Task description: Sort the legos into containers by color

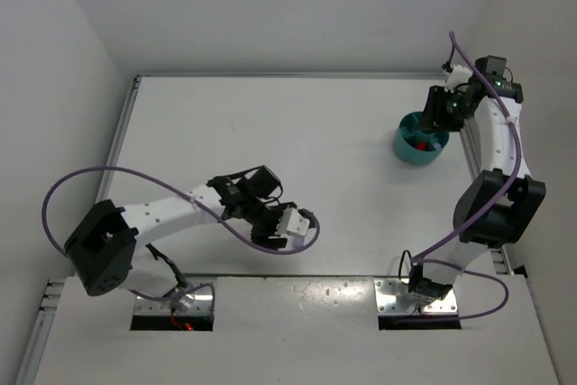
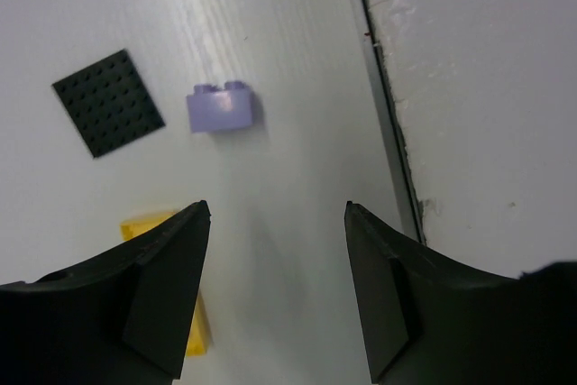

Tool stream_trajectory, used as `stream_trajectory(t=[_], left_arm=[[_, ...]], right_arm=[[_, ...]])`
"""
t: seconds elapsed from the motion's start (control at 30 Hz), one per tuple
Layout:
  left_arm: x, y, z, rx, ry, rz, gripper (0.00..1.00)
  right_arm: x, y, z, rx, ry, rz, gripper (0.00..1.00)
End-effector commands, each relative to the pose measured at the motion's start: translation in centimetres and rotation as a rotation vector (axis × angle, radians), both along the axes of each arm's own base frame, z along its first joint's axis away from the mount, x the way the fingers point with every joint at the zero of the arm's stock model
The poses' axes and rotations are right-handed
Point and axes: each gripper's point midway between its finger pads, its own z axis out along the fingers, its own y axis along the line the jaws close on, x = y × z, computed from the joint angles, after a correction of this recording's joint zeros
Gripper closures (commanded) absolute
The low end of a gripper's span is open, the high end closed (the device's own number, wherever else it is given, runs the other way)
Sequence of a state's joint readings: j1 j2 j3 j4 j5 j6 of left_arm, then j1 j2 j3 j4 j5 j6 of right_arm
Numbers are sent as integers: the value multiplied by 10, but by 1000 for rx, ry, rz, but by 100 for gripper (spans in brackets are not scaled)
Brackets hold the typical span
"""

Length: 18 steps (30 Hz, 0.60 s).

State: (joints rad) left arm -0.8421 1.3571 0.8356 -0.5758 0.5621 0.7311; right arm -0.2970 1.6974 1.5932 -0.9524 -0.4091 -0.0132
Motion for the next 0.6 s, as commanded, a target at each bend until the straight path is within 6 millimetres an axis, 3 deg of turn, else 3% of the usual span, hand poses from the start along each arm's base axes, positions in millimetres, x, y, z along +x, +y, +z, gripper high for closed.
stream_trajectory(t=[0.0,0.2,0.43,0.57], left_arm=[[-10,-29,7,-43,-30,-122,33],[4,-53,-13,-5,-93,-106,33],[23,-63,-16,-11,-152,-59,34],[22,-65,-25,13,-144,-65,34]], right_arm=[[2,5,11,11,-46,35,54],[2,5,11,11,-46,35,54],[3,8,11,30,-41,45,52],[5,8,13,30,-42,45,51]])
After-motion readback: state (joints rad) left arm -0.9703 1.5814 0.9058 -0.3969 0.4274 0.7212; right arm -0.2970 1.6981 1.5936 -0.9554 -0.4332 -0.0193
